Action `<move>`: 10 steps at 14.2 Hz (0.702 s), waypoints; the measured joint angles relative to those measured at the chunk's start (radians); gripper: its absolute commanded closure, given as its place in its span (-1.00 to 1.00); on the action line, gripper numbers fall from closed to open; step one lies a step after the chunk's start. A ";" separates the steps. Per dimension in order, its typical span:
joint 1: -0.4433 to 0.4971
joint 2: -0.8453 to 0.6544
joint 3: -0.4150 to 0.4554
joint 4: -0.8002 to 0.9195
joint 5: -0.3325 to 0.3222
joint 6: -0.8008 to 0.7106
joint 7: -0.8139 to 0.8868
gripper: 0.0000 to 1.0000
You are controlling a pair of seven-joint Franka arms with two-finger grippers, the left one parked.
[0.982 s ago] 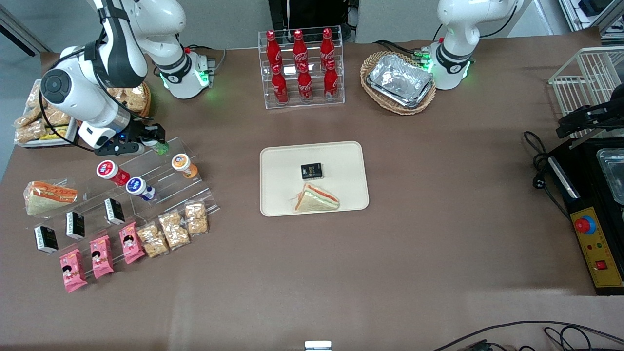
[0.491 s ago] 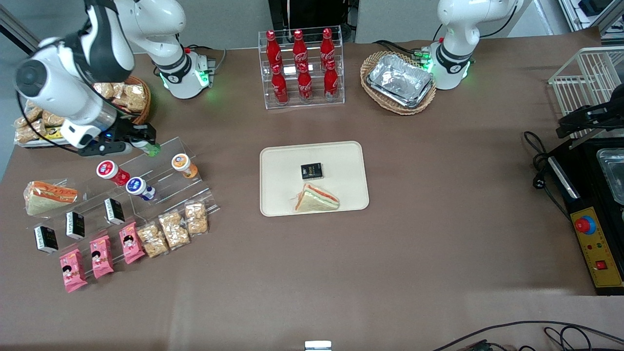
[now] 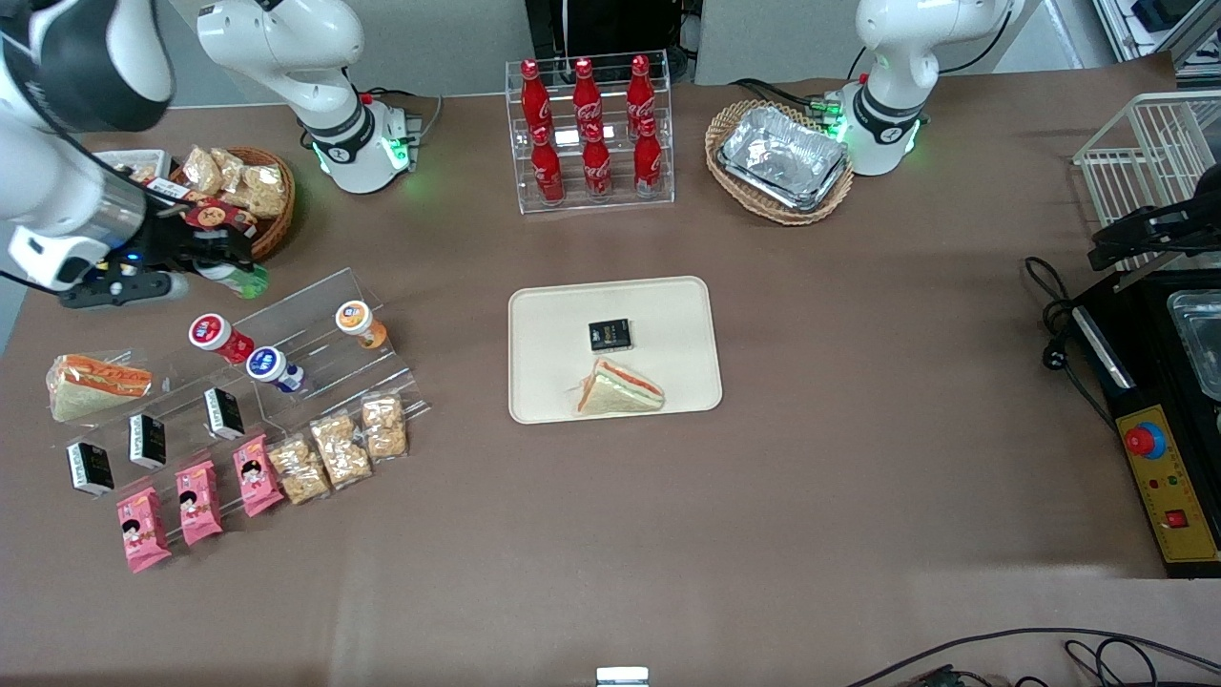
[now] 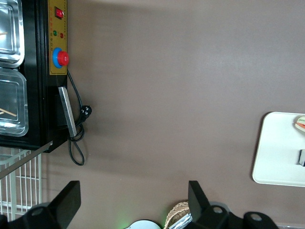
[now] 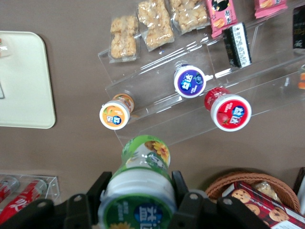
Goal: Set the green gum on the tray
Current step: 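Lift the green-labelled bottle off the rack with the right gripper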
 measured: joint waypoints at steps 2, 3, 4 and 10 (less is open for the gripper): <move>-0.001 0.044 0.000 0.109 0.000 -0.078 0.000 0.00; 0.000 0.063 0.003 0.153 0.001 -0.107 0.000 0.00; 0.004 0.078 0.008 0.182 0.008 -0.121 0.000 0.00; 0.223 0.124 0.021 0.205 0.083 -0.107 0.288 -0.01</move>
